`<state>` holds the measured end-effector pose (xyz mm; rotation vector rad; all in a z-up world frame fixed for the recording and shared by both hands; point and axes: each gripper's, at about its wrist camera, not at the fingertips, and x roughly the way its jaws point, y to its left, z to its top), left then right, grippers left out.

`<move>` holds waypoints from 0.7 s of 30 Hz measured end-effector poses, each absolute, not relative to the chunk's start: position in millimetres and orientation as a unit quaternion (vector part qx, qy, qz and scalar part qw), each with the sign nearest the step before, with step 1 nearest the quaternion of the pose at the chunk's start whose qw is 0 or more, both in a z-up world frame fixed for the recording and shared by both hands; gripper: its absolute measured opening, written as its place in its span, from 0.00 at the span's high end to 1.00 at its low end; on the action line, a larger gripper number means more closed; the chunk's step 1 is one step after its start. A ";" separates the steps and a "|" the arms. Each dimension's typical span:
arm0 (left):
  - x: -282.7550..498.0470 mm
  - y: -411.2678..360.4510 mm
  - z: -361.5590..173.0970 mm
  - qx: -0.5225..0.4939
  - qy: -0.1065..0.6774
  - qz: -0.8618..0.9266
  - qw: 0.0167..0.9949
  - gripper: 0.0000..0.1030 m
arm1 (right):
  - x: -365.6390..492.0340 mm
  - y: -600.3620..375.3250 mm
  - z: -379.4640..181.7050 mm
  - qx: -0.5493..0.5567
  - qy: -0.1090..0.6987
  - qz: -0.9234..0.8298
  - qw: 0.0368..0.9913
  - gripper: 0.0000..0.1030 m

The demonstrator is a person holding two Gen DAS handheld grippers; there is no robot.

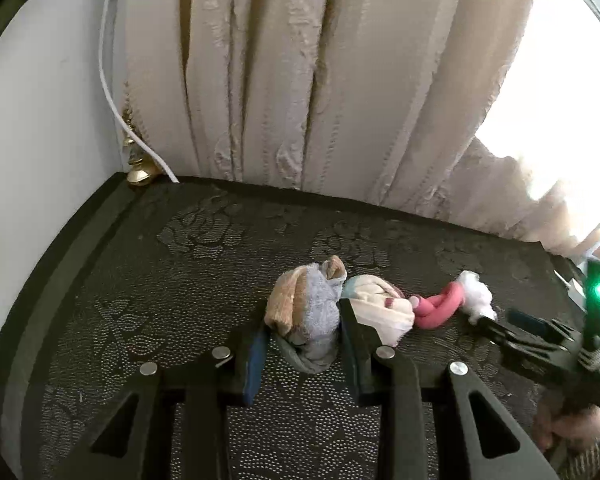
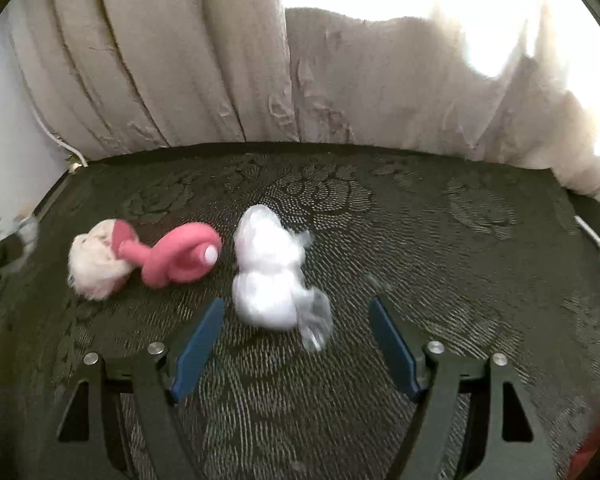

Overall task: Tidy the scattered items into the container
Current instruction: 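Grasp the grey-beige sock with the left tool while the right tool grasps the white bag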

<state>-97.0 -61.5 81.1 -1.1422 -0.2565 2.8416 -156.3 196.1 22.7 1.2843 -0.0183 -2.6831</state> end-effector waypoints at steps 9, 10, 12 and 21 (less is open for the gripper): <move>-106.5 -48.5 66.8 -0.389 -0.070 0.917 0.046 0.67 | -171.4 194.7 14.4 0.443 -0.021 -0.891 0.094 0.67; -106.6 -46.9 66.5 -0.389 -0.068 0.917 0.048 0.67 | -169.4 197.2 15.6 0.443 -0.025 -0.891 0.092 0.67; -105.8 -42.5 66.7 -0.388 -0.064 0.918 0.052 0.67 | -163.3 202.8 18.9 0.442 -0.032 -0.892 0.088 0.68; -88.5 -12.4 76.2 -0.374 -0.039 0.922 0.092 0.67 | -75.0 238.1 67.6 0.410 -0.049 -0.908 0.066 0.68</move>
